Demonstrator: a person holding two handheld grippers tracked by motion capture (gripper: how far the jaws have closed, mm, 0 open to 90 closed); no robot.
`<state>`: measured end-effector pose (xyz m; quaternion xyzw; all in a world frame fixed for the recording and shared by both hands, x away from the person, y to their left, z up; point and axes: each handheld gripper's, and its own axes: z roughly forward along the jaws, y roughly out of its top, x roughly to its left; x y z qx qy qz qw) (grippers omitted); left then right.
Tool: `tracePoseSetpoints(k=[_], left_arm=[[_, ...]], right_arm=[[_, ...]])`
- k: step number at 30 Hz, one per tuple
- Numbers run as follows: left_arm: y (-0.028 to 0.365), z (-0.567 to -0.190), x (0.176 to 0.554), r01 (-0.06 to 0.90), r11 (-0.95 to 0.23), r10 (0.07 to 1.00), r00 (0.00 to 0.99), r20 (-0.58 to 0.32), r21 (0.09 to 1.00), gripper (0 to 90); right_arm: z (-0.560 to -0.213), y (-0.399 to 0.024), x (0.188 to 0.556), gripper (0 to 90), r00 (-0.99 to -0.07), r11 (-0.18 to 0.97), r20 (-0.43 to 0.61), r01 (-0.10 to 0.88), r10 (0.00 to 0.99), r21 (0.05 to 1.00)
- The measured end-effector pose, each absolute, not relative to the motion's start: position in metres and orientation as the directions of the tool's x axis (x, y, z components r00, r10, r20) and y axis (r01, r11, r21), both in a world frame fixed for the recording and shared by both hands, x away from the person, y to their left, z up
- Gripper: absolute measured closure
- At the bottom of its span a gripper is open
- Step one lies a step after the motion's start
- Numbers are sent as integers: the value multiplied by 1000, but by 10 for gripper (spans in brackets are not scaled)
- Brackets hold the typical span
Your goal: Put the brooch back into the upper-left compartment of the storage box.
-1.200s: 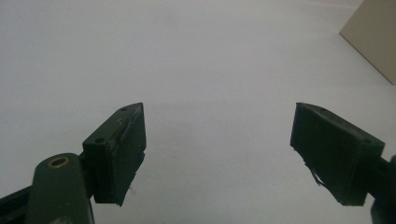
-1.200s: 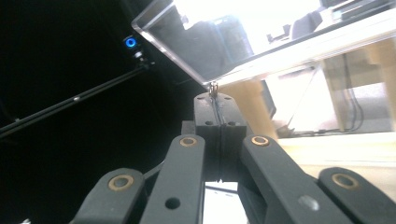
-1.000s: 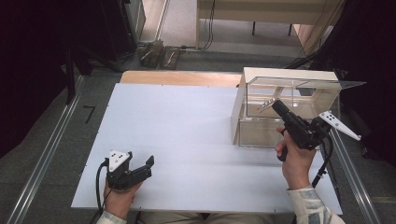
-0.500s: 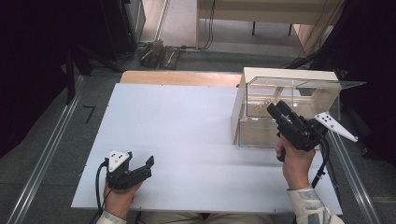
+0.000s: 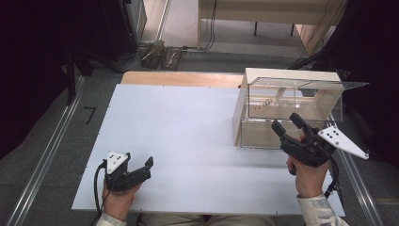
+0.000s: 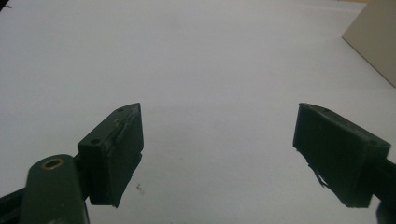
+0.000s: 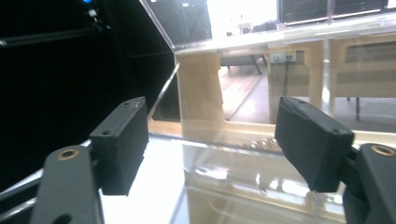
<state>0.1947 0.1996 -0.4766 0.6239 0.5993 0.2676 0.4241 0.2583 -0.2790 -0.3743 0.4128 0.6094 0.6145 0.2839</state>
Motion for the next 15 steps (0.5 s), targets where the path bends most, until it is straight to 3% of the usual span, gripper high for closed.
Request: tracePoseSetpoints(k=[6, 15], left_arm=[[210, -475, 191, 513, 88, 982, 100, -161, 854, 99], [229, -475, 184, 505, 82, 991, 52, -125, 859, 68]], right_arm=[[-384, -291, 244, 161, -455, -51, 126, 174, 882, 983], [-410, -318, 226, 86, -368, 10, 97, 279, 925, 960]])
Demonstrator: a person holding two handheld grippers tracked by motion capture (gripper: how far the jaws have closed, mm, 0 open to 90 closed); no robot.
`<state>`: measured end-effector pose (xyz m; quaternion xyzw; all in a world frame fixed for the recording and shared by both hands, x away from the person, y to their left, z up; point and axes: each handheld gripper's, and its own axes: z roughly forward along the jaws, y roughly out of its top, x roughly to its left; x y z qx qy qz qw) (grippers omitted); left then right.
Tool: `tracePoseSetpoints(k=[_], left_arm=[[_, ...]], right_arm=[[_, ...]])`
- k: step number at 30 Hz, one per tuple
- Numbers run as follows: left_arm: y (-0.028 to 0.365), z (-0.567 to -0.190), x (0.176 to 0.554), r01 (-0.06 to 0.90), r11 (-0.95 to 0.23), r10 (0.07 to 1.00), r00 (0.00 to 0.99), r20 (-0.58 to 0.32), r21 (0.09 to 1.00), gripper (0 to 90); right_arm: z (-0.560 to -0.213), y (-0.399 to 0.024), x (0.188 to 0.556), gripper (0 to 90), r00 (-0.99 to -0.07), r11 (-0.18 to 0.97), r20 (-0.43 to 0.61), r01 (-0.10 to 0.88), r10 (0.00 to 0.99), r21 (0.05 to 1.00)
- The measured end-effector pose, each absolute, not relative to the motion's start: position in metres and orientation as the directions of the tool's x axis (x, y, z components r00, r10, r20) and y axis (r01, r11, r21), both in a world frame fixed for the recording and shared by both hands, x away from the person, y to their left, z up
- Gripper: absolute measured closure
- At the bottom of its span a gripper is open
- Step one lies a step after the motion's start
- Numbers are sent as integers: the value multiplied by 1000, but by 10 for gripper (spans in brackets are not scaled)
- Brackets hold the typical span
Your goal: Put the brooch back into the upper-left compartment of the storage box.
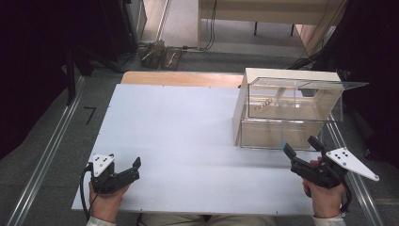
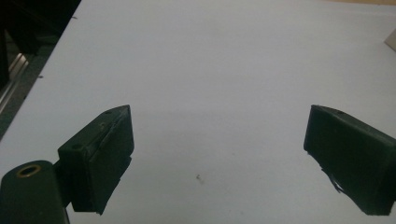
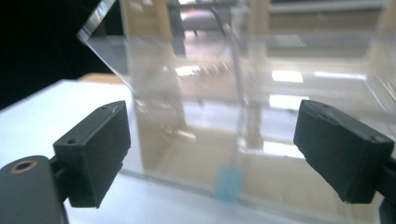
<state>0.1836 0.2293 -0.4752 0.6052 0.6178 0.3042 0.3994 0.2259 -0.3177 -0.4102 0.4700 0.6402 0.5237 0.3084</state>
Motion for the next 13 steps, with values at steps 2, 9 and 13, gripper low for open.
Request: tracePoseSetpoints(k=[2, 9, 13], left_arm=[[234, -476, 182, 505, 86, 992, 39, -123, 859, 66], [252, -480, 174, 523, 101, 993, 2, -119, 846, 63], [262, -481, 170, 525, 118, 992, -25, -123, 843, 60]], right_arm=[[-417, -324, 222, 83, -337, 12, 96, 306, 937, 952], [-443, -349, 215, 80, -214, 24, 74, 421, 974, 907], [-453, -360, 211, 73, -174, 22, 66, 463, 983, 886]])
